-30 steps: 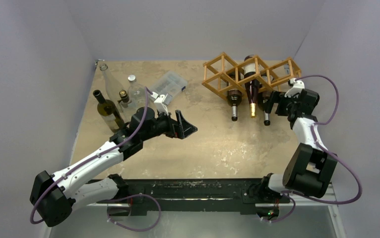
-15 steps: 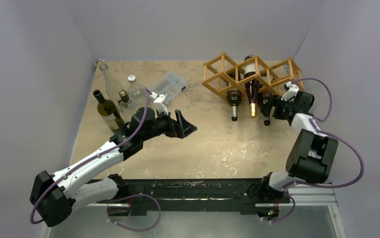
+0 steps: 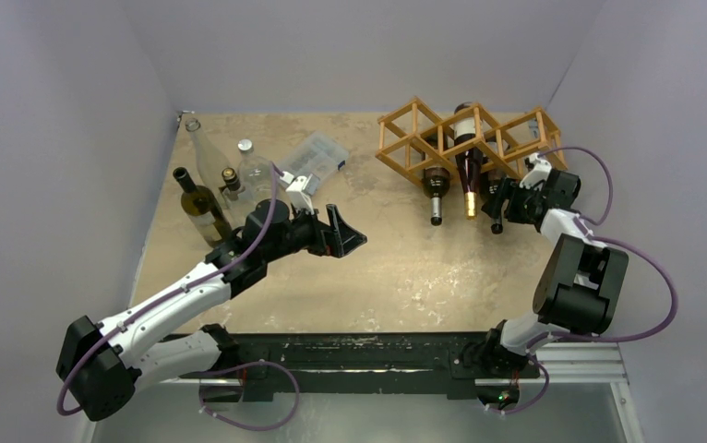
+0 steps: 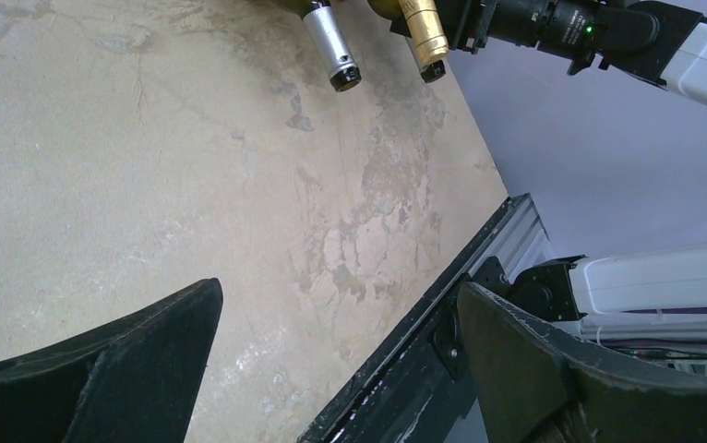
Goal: Take the wine bottle off the wine rack
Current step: Pick up the wine bottle from the wine rack.
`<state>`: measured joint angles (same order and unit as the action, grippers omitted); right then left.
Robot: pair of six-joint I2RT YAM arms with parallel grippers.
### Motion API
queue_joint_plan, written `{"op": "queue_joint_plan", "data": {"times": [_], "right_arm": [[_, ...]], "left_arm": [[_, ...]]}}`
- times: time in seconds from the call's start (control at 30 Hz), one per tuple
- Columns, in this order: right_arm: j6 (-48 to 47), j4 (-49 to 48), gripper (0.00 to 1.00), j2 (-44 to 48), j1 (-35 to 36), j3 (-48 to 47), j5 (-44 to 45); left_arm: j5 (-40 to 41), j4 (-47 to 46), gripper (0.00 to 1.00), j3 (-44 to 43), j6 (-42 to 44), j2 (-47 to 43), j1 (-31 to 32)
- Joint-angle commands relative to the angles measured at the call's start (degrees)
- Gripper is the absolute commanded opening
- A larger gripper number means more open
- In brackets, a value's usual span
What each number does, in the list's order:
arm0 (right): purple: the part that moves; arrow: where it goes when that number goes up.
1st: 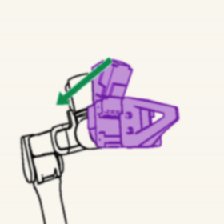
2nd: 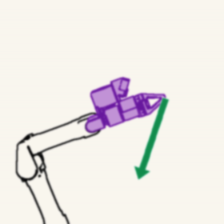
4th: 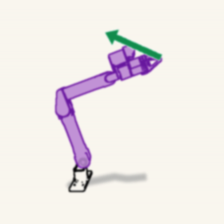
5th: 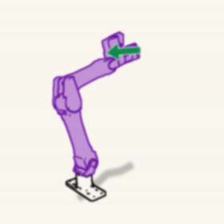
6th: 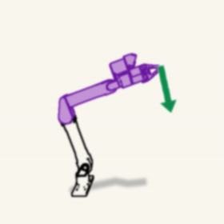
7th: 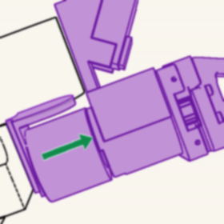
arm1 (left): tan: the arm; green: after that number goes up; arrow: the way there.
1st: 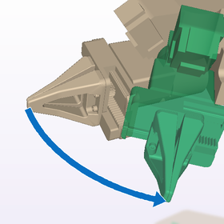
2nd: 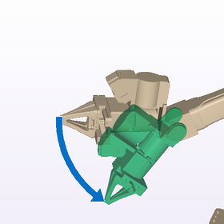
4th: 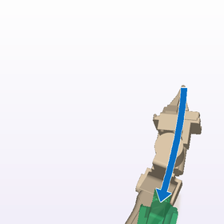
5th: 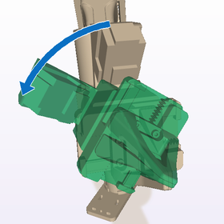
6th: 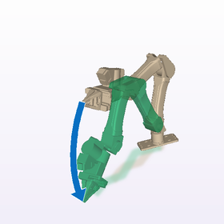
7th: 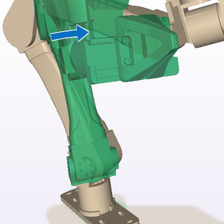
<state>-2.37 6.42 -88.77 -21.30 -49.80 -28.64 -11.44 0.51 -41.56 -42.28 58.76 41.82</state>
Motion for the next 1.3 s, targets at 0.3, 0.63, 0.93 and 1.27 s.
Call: {"op": "queue_joint_plan", "data": {"times": [0.3,0.63,0.93,1.27], "right_arm": [[1.37,-0.97,0.66,-0.90,0.27,-1.45,-2.63],[1.93,-1.31,0.60,-1.23,0.26,-1.01,-3.17],[1.93,-1.14,0.55,-1.72,0.27,-1.01,-3.69],[1.93,-0.48,0.55,-2.96,0.28,-1.15,-4.84]], "left_arm": [[0.89,-2.71,1.00,0.56,0.70,-0.22,0.37],[1.42,-2.97,1.00,1.18,0.69,-1.00,0.37],[1.51,-3.06,1.00,1.48,0.51,-1.19,0.37],[1.76,-3.06,1.00,1.90,0.45,-1.72,0.41]]}}
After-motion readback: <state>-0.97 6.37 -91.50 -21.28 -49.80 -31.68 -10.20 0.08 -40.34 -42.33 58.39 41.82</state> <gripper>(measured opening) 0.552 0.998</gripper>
